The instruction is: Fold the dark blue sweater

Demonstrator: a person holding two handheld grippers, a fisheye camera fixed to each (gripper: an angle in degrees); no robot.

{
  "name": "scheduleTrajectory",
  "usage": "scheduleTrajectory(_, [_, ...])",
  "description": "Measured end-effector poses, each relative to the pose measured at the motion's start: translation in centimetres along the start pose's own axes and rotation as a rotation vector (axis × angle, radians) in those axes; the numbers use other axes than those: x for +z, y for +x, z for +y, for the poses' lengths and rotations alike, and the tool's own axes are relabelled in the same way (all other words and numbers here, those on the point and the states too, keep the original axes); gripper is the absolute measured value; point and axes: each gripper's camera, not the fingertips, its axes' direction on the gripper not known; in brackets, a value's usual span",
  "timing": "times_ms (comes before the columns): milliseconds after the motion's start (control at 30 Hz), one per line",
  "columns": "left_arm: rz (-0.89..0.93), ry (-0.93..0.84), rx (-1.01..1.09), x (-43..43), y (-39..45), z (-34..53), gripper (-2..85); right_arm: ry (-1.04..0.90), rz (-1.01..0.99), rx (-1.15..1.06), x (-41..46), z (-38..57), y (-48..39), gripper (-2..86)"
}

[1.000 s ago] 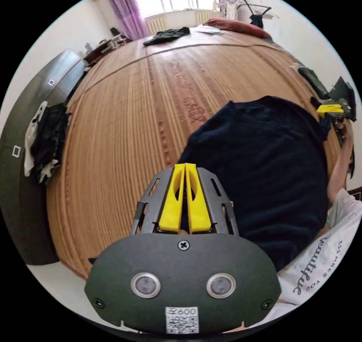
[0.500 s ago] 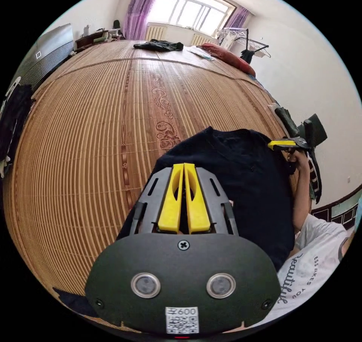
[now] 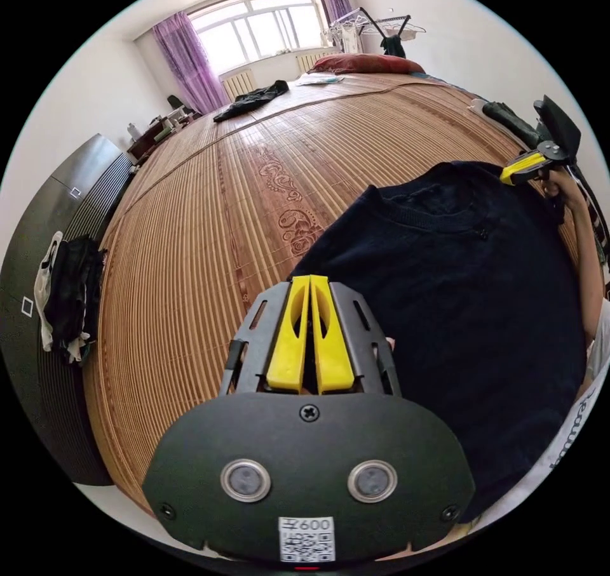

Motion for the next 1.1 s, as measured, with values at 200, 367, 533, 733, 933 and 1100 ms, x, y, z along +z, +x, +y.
scheduleTrajectory(200, [0.100,-0.006,-0.029,-0.8,-1.2,1.9,2.8,-0.014,-0.002,0.074,0.9,-0.3,1.1,-0.9])
scheduleTrajectory(367, [0.082,-0.003,-0.085,0.2,-1.5,3.3,5.5,-0.036,0.068,0.044,1.7,-0.5,0.3,-0.9])
scheduleTrajectory(533, [0.054,-0.003,-0.091,1.1,-2.2,4.0,1.1,0.065,0.067,0.036,1.7,1.1,0.6,-0.9])
scheduleTrajectory(733, [0.143,0.076,-0.163,-0.7,-5.0,5.4,0.3,0.095,-0.038,0.060,-1.0,1.5,2.4,-0.9])
scheduleTrajectory(933, [0.244,0.092,-0.264,-0.1,-10.8,4.9,0.1,0.140,-0.123,0.046,-1.9,1.6,2.5,-0.9])
scheduleTrajectory(1100, [0.403,-0.123,-0.575,10.1,-17.2,5.0,0.2,0.028,-0.148,0.053,1.5,0.2,2.5,-0.9])
